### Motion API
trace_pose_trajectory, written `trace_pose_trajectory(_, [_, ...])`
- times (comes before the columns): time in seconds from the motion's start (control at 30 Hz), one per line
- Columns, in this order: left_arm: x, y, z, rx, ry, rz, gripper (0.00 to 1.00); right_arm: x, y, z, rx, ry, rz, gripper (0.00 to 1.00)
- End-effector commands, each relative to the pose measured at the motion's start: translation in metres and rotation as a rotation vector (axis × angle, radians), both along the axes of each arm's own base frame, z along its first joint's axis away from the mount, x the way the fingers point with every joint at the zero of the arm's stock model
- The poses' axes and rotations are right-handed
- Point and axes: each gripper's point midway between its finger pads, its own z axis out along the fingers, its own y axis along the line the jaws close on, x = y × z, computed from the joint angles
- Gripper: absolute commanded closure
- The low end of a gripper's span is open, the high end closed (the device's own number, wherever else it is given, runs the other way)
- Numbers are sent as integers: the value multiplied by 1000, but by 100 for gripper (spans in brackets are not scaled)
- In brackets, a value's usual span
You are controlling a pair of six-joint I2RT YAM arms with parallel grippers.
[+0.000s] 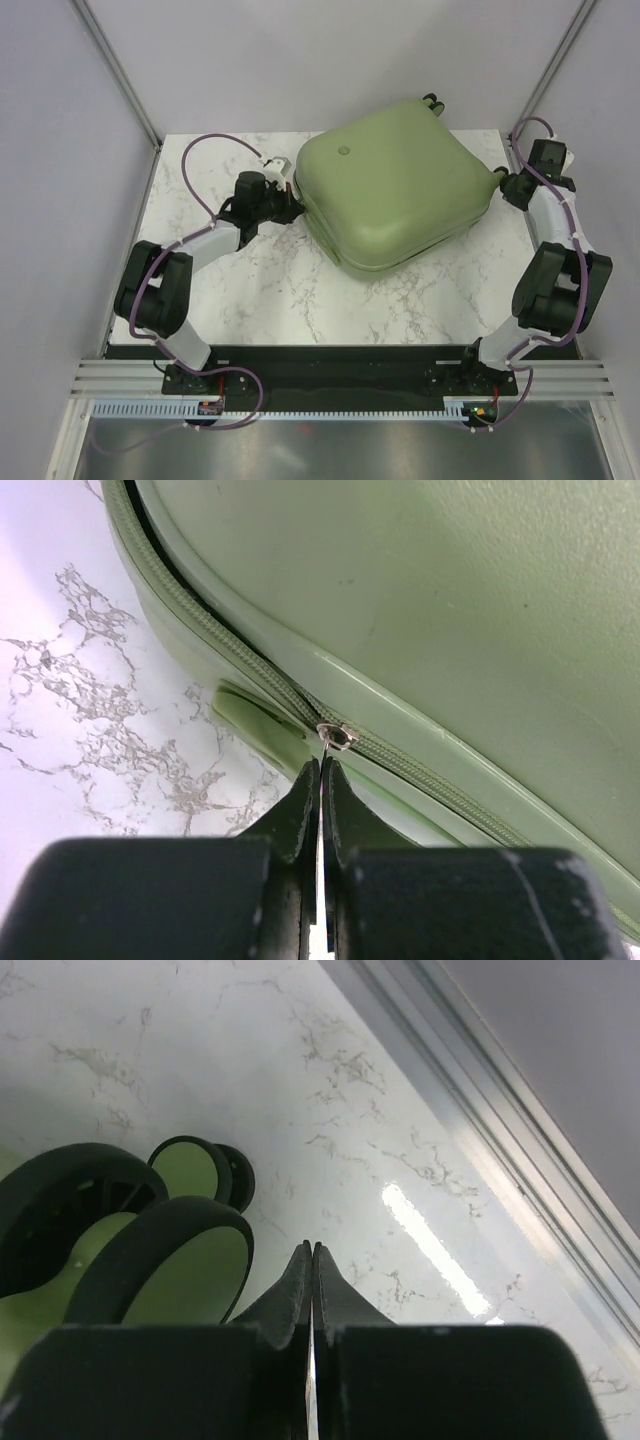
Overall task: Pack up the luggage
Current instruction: Zip the luggage at the center of the board.
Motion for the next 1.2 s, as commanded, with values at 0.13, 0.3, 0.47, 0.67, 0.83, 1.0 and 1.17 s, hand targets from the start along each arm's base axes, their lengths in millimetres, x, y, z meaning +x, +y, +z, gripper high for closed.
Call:
trace_pose_trajectory(0.13, [11, 30, -12, 66, 62, 86, 98, 6, 7, 32, 96, -60, -43, 91])
trace_pose_trajectory(0.3, [1, 32, -22, 66, 84, 83, 98, -16, -2, 68, 119, -64, -189, 51])
trace_pose_trajectory(0.47, [-5, 33, -27, 72, 92, 68, 98, -11, 4, 88, 222, -122, -183, 34])
trace_pose_trajectory(0.67, [-5, 31, -25, 68, 89, 65, 98, 28, 29, 61, 453, -141, -160, 29])
trace_pose_trajectory(0.83, [-8, 34, -26, 72, 93, 80, 98, 48, 30, 68, 472, -199, -181, 22])
trace_pose_trajectory(1.0, [-14, 37, -29, 69, 102, 92, 98, 54, 36, 59, 464, -180, -174, 22])
trace_pose_trajectory(1.17, [-17, 39, -31, 73, 105, 94, 98, 57, 40, 72, 462, -239, -178, 22])
